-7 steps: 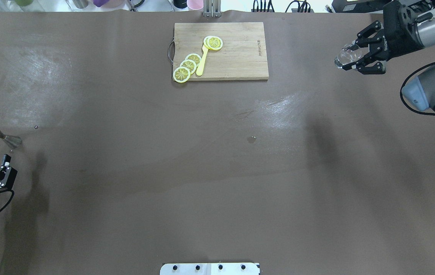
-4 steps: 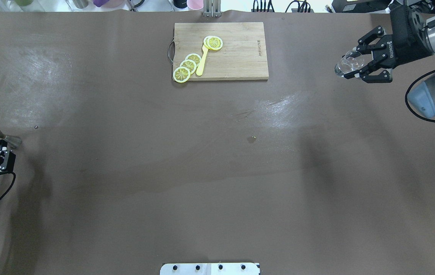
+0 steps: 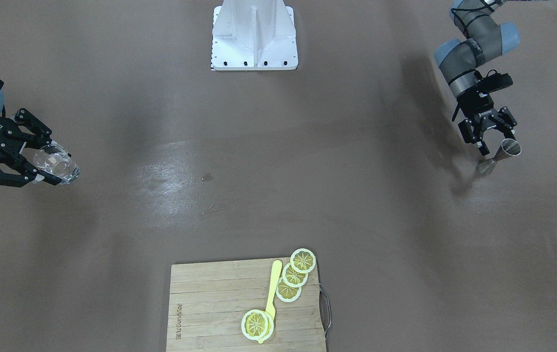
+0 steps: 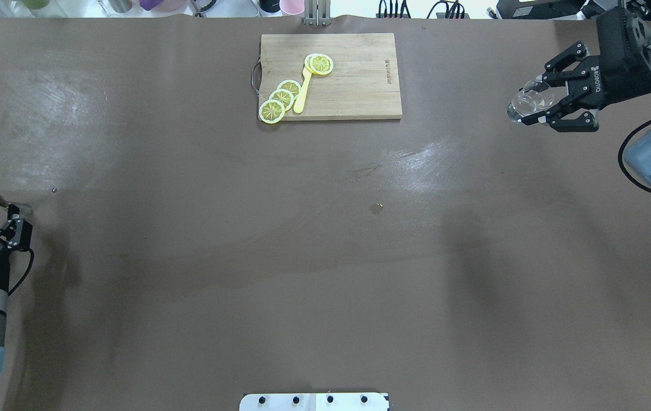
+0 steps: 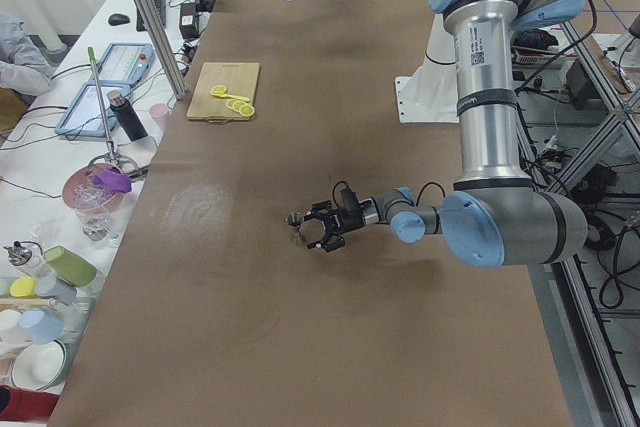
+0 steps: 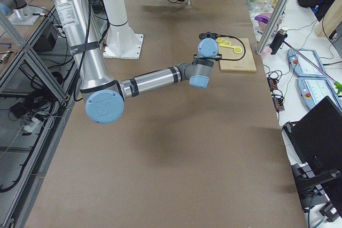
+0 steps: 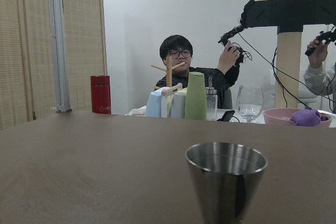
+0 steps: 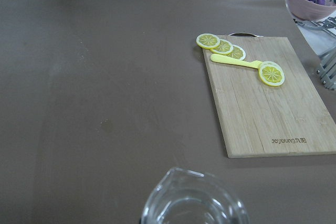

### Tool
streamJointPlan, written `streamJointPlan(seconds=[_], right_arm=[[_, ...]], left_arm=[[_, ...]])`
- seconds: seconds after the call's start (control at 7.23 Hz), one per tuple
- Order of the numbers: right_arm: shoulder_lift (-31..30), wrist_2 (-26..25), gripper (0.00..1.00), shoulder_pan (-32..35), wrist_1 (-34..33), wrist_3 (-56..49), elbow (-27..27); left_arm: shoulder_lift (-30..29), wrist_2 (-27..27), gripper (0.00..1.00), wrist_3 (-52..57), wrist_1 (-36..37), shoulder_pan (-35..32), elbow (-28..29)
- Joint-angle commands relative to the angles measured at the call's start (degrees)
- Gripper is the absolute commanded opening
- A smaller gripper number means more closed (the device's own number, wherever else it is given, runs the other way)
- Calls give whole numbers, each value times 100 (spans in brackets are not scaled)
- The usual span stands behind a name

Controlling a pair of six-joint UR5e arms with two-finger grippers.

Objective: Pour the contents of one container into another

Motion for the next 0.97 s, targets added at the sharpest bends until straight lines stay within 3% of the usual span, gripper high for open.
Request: streamJointPlan(seconds=[0.0, 0.28, 0.83], right_arm=[[-28, -164, 0, -80, -198, 233, 245], [-89, -323, 0, -212, -670, 277, 560], [-81, -332, 0, -248, -735, 286, 650]], left_arm=[[-85, -135, 94, -5, 179, -44, 6], [-138, -214, 92, 3, 240, -210, 6], [-261, -223, 73, -5, 249, -238, 6]])
